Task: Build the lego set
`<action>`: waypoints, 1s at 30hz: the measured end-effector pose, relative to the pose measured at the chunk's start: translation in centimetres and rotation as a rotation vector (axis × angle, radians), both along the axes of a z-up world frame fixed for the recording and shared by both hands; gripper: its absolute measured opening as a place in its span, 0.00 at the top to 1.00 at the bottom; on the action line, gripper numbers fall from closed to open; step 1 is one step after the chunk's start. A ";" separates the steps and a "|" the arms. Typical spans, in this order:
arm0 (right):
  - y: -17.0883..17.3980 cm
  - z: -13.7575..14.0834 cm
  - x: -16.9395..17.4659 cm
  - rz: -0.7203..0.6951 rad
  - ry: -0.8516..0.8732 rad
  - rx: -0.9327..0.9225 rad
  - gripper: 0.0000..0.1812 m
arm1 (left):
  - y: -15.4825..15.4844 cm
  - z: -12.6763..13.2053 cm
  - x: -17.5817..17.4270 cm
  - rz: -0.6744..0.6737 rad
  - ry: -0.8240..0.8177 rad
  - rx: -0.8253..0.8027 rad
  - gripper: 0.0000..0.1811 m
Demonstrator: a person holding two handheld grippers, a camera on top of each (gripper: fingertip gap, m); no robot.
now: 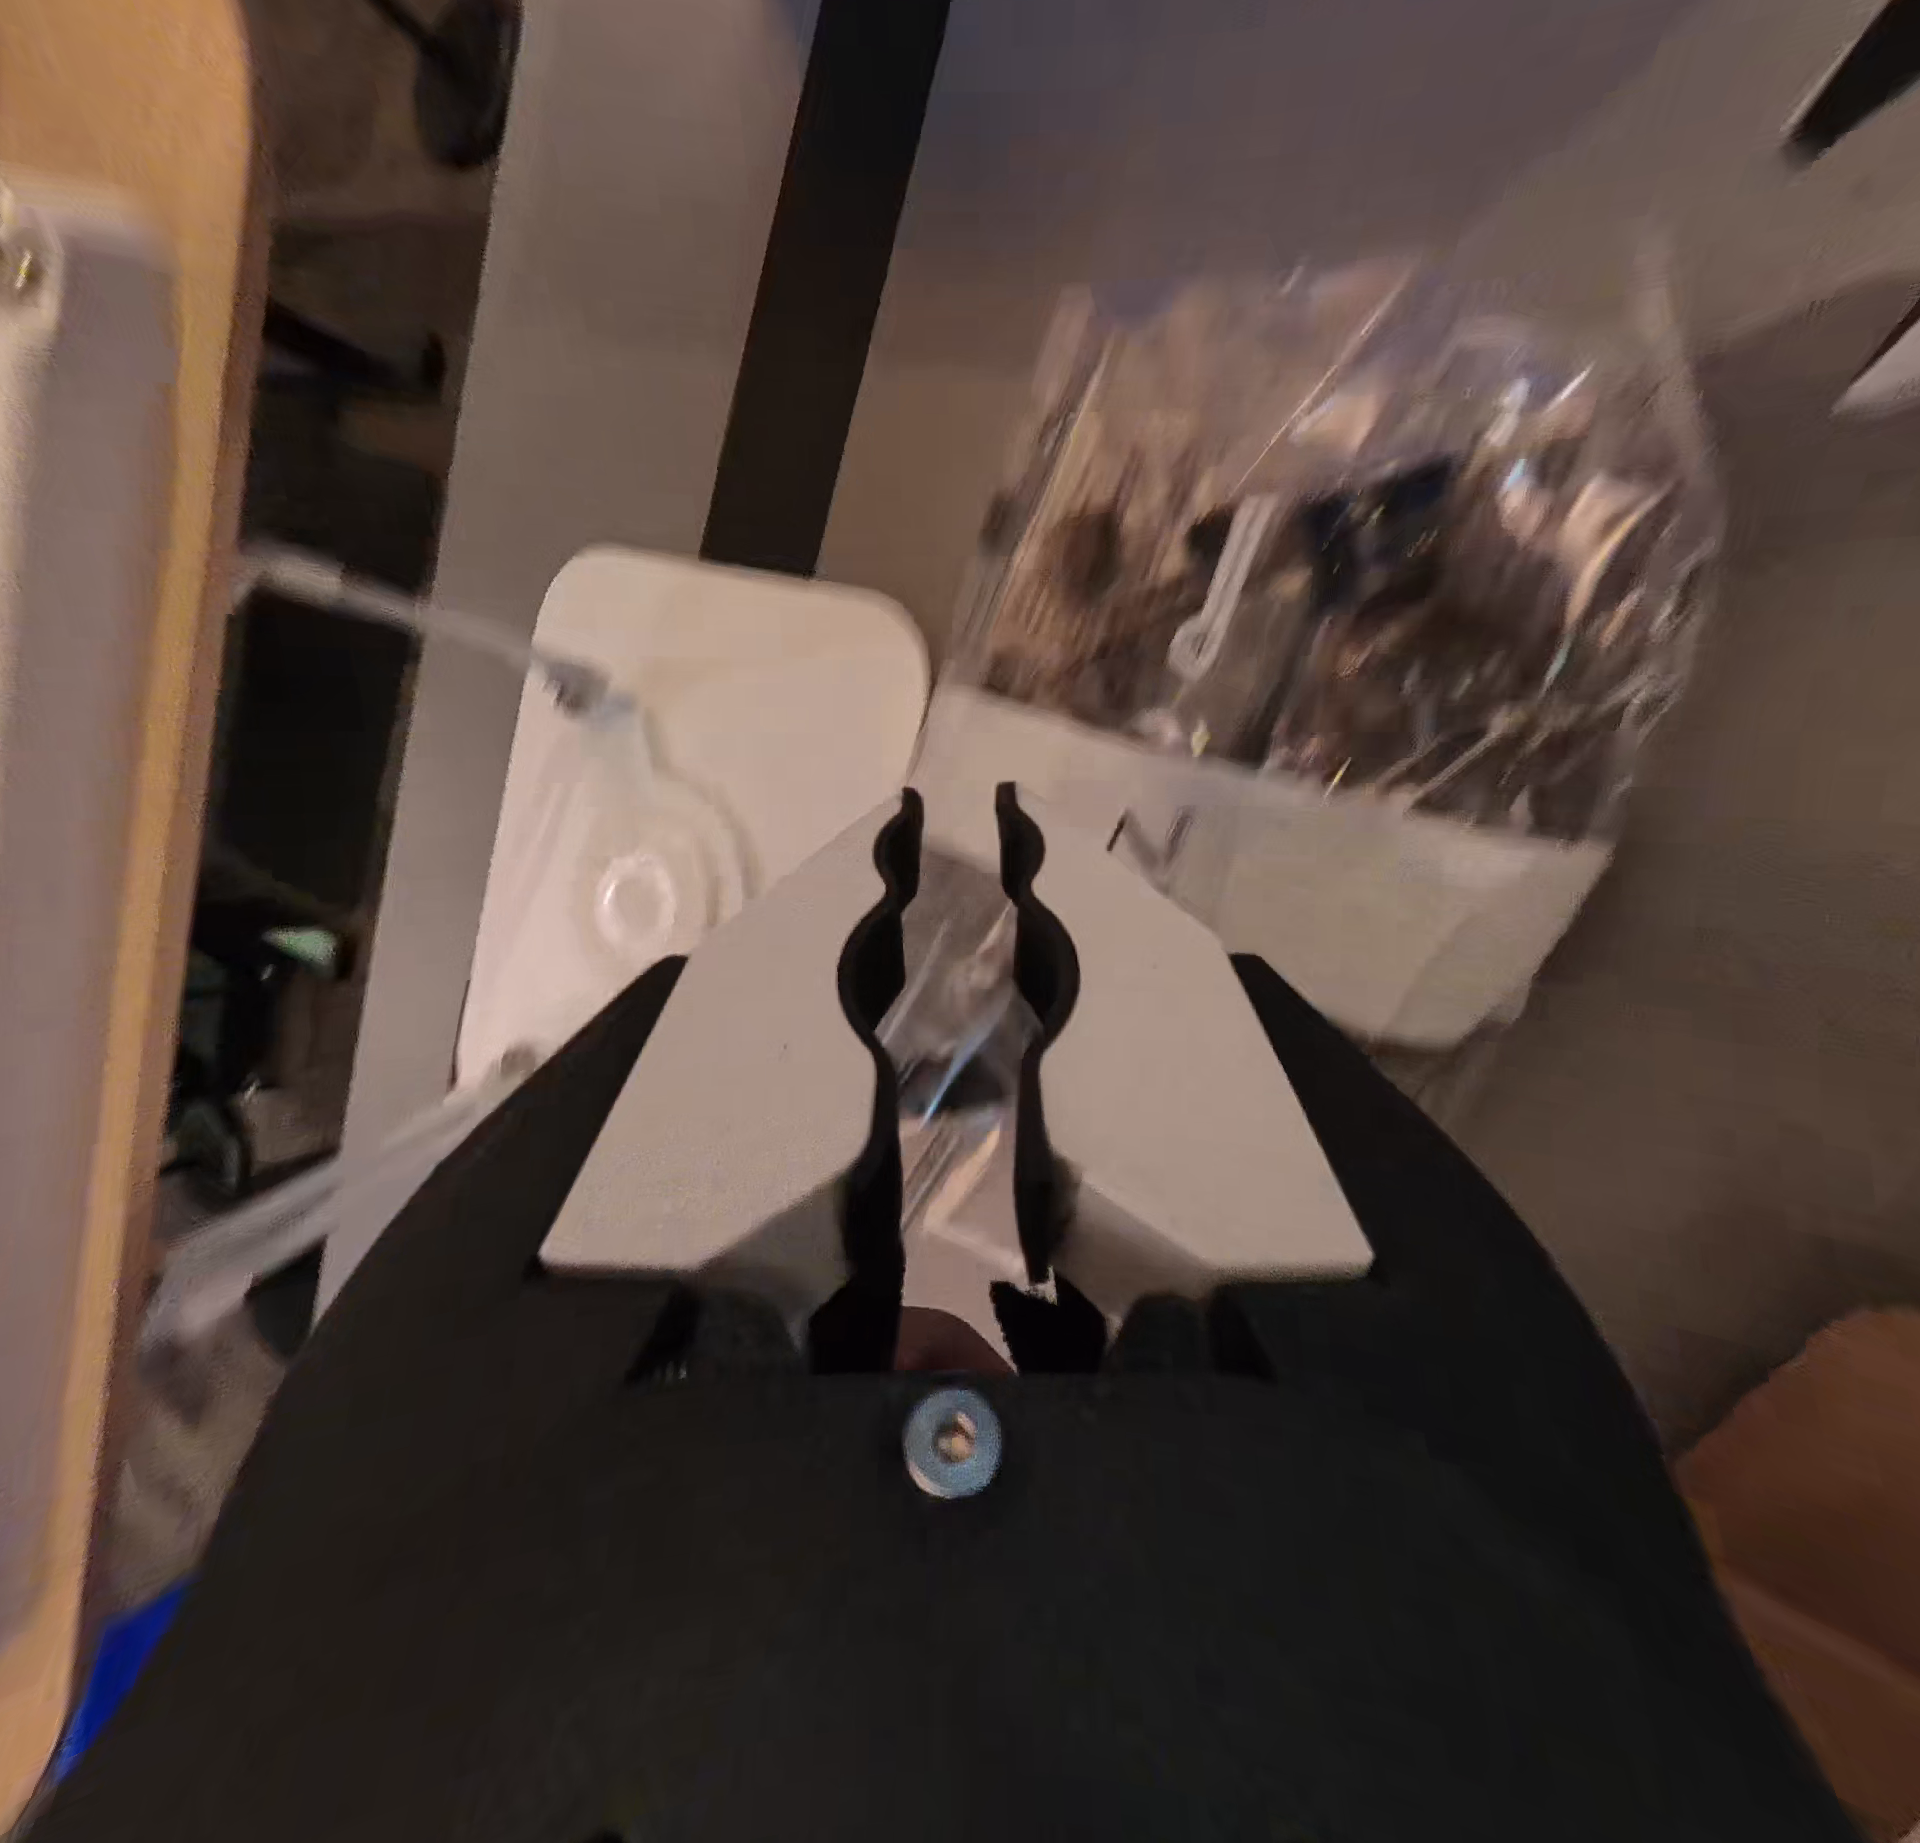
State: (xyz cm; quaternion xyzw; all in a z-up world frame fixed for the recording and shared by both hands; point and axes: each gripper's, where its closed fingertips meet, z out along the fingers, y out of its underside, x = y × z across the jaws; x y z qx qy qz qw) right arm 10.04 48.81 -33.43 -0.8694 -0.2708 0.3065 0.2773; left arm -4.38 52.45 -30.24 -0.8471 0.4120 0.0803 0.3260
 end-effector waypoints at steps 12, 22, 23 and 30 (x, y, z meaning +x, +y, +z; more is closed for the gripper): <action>1.3 -1.6 -1.9 -0.081 0.178 -0.132 0.87 | 3.9 -7.4 5.1 -0.027 -0.084 -0.237 0.99; 1.3 -1.8 -1.8 -0.056 0.145 -0.101 1.00 | 4.3 -7.4 5.5 -0.016 -0.102 -0.231 1.00; 1.3 -1.4 -1.6 -0.064 0.163 -0.089 1.00 | 4.3 -7.4 5.5 -0.017 -0.102 -0.225 1.00; 1.8 -1.6 -1.0 -0.146 0.209 -0.171 0.71 | 4.2 -7.4 5.4 -0.009 -0.137 -0.222 1.00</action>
